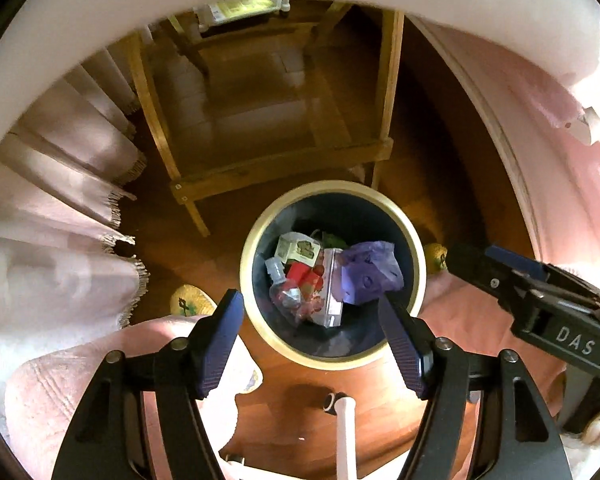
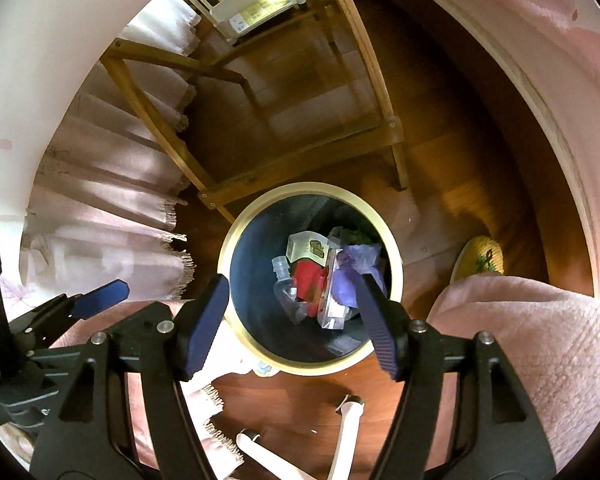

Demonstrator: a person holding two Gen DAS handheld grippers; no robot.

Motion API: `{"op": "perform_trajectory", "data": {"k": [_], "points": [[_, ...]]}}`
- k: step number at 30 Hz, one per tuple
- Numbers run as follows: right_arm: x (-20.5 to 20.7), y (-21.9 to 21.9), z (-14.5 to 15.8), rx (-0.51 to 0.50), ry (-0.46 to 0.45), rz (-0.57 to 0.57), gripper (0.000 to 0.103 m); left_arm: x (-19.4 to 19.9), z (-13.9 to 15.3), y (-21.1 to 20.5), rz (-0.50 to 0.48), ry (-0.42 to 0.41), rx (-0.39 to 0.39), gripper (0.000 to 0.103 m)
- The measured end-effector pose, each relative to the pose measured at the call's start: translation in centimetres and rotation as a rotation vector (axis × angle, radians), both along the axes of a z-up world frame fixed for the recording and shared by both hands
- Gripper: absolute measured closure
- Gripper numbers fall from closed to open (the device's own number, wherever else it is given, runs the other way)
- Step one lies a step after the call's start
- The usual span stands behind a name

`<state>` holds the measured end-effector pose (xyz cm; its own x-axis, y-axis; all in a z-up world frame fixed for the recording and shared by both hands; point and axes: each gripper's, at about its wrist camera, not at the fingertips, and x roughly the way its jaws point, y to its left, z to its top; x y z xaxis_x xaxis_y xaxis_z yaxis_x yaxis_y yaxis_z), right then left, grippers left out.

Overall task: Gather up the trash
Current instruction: 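Raise both tools back toward the table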

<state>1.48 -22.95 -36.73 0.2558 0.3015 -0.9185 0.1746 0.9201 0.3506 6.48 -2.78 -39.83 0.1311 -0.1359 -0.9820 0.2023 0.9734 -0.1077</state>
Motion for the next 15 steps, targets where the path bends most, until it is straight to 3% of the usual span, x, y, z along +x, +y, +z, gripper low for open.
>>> {"op": "perform_trajectory", "data": {"k": [7, 15], "points": [[-0.3, 0.5, 0.7, -0.020, -0.020, 0.029, 0.039, -0.6, 2.0, 0.0, 0.004, -0.043, 0.003, 0.032], [-1.5, 1.7, 3.6, -0.076, -0.077, 0.083, 0.039, -1.4, 6.6, 0.2, 0.009, -0.121, 0.000, 0.032]]}}
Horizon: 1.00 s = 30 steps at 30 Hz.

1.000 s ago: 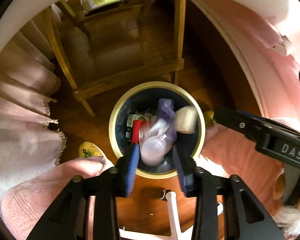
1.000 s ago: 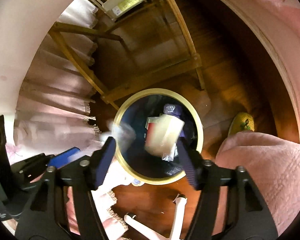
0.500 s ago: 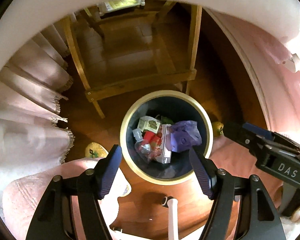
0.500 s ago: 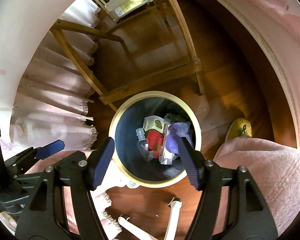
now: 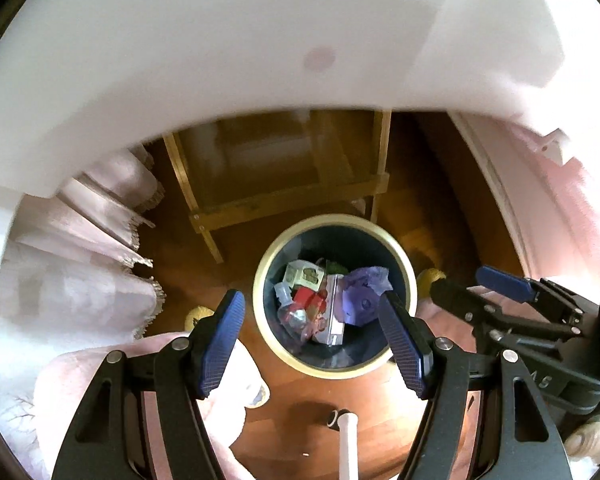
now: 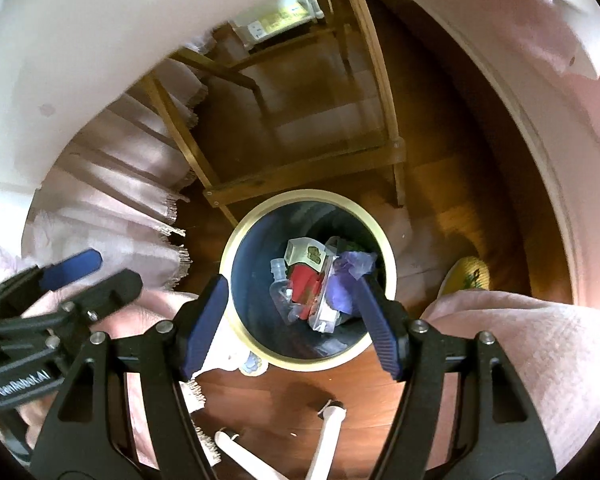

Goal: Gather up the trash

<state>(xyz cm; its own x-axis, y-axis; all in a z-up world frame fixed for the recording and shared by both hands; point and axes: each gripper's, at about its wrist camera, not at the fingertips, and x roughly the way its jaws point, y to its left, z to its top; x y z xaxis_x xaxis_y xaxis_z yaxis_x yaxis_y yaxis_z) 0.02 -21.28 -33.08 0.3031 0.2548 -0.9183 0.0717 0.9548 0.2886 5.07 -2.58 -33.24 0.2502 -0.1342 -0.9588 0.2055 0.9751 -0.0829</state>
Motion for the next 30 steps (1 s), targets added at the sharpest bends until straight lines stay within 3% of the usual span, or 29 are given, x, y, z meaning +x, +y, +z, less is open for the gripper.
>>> {"op": "perform_trajectory", "data": {"k": [10, 20, 27, 30], "points": [[-0.9, -0.8, 6.7, -0.018, -0.094, 0.004, 0.039, -1.2, 10.0, 1.5, 0.019, -0.171, -0.007, 0.032], [0.4, -0.8, 20.1, -0.018, -0.257, 0.029, 0.039, -0.7, 22.7, 3.5, 0.093, -0.328, -0.064, 0.032], [-0.9, 0.9, 29.4, -0.050, -0.390, 0.077, 0.035, -1.7, 29.5, 3.7, 0.136, -0.387, -0.081, 0.032], [-1.8, 1.5, 32.0, -0.058, -0.434, 0.074, 0.035, -2.6, 32.0, 3.6, 0.158, -0.415, -0.069, 0.032]]}}
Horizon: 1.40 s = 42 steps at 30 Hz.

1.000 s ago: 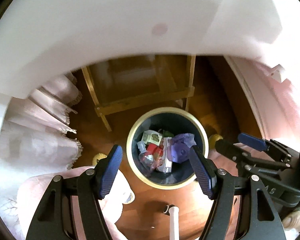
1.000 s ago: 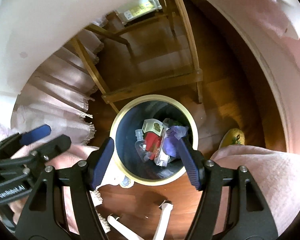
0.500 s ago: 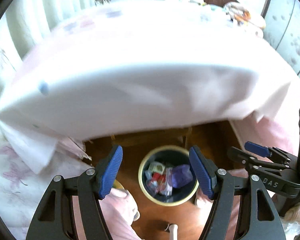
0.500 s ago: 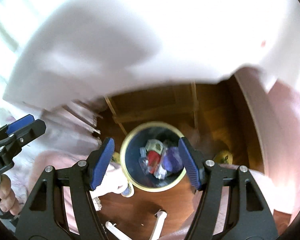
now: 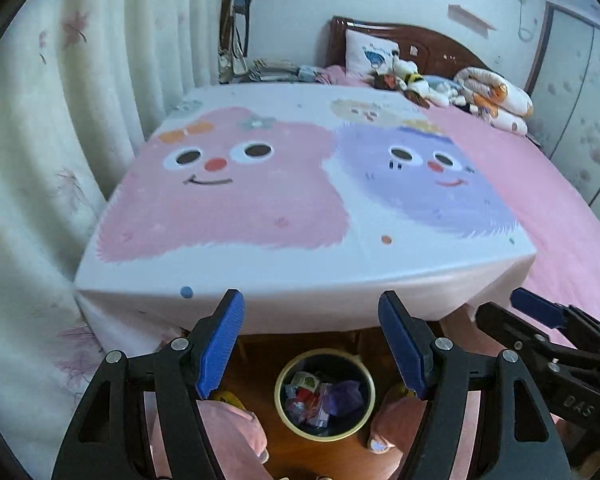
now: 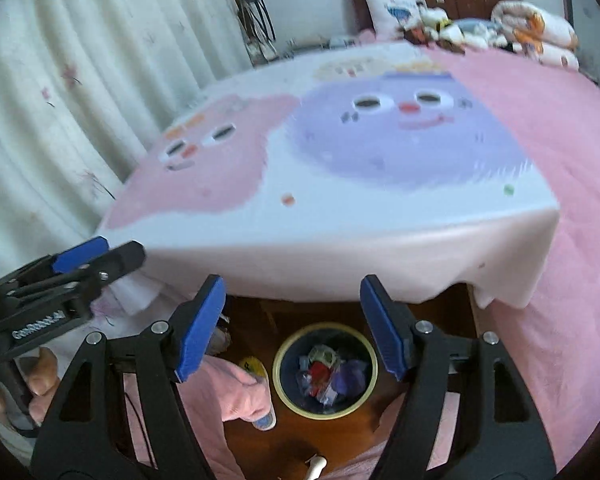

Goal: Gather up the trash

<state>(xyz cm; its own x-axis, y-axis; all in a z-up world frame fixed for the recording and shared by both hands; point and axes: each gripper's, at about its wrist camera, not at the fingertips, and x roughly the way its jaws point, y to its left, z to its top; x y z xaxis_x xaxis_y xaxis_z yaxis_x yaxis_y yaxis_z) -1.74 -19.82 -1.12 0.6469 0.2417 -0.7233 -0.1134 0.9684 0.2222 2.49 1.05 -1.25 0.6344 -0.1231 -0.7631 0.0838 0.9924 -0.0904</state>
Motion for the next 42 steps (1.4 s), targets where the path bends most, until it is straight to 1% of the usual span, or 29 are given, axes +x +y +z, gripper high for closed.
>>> {"op": "perform_trajectory", "data": {"k": [3, 5, 7, 9, 11, 18, 20, 25, 42], "points": [[-1.0, 0.3, 2.3, -0.010, -0.043, -0.021, 0.035, -1.4, 1.7, -0.2, 0.032, -0.040, 0.045, 0.032], [-1.7, 0.6, 3.3, -0.017, -0.062, -0.030, 0.035, -2.1, 2.5, -0.4, 0.047, -0.059, 0.061, 0.032], [-2.5, 0.8, 4.3, -0.018, -0.084, -0.039, 0.035, -2.8, 3.3, -0.5, 0.061, -0.077, 0.070, 0.032], [-2.9, 0.8, 4.9, 0.005, -0.088, -0.038, 0.035, -3.2, 3.7, -0.7, 0.066, -0.087, 0.073, 0.032], [-3.2, 1.0, 5.1, 0.016, -0.092, -0.033, 0.035, -3.5, 4.0, -1.1, 0.064, -0.096, 0.073, 0.032], [-3.6, 1.6, 5.3, -0.028, -0.125, -0.039, 0.035, -4.1, 4.4, -2.3, 0.043, -0.117, 0.083, 0.032], [-3.5, 1.6, 5.2, -0.039, -0.131, -0.044, 0.035, -3.7, 4.1, -2.4, 0.042, -0.119, 0.090, 0.032], [-3.2, 1.5, 5.0, -0.042, -0.129, -0.047, 0.035, -3.2, 3.7, -2.4, 0.045, -0.095, 0.073, 0.032], [-2.4, 1.6, 4.1, -0.058, -0.126, -0.057, 0.035, -1.6, 2.2, -1.7, 0.061, -0.057, 0.047, 0.032]]}}
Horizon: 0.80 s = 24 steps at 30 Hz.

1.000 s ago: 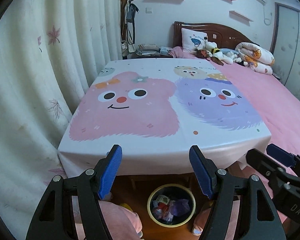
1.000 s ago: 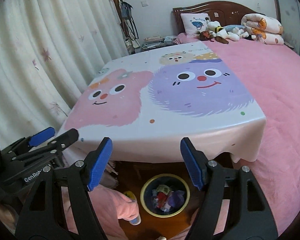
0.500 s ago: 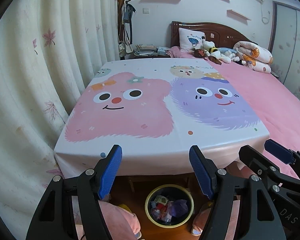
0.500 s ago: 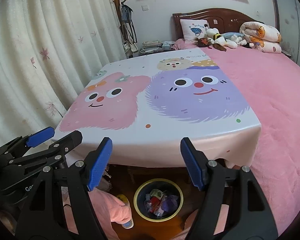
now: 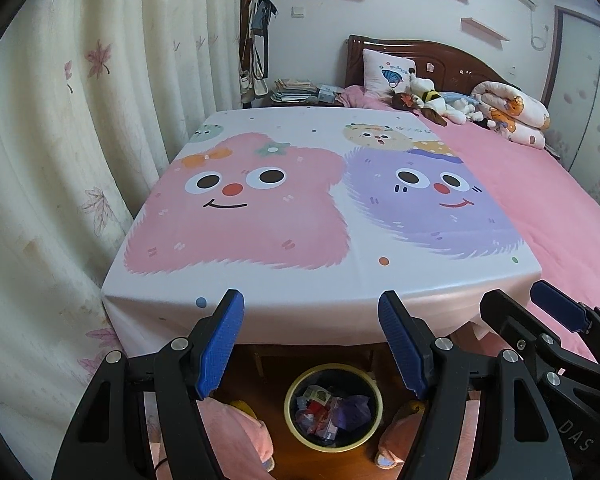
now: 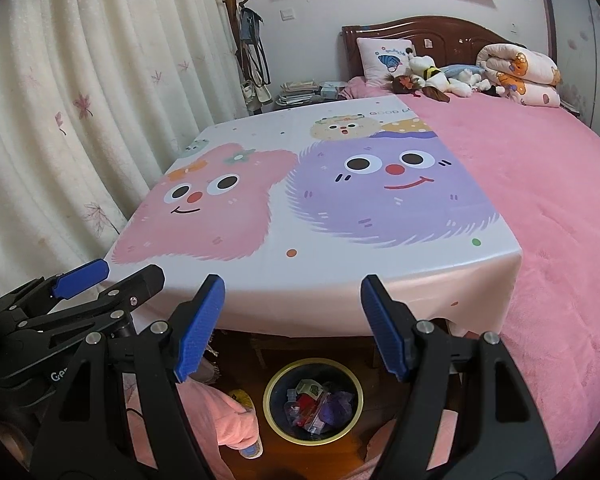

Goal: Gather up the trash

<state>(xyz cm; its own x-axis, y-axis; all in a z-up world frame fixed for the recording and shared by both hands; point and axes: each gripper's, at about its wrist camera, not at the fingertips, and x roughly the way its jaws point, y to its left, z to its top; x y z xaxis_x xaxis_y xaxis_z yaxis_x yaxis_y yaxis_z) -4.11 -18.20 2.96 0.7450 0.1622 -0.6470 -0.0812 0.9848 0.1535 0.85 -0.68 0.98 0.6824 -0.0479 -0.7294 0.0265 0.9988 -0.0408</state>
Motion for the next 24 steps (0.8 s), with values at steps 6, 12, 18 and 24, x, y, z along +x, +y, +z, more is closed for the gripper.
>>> {"op": "perform_trajectory", "data": {"k": [6, 12, 18, 24], "points": [[0.23, 0.11, -0.19, -0.003, -0.002, -0.004, 0.035, 0.07, -0.10, 0.21, 0.005, 0.003, -0.005, 0.032], [0.23, 0.12, -0.25, -0.002, -0.003, -0.005, 0.035, 0.15, -0.22, 0.42, 0.006, 0.003, -0.007, 0.032], [0.25, 0.05, -0.23, -0.001, -0.004, -0.003, 0.035, 0.13, -0.12, 0.47, 0.007, 0.000, -0.007, 0.032], [0.26, 0.12, -0.20, -0.003, -0.003, -0.004, 0.035, 0.10, -0.11, 0.53, 0.006, 0.002, -0.007, 0.032]]}}
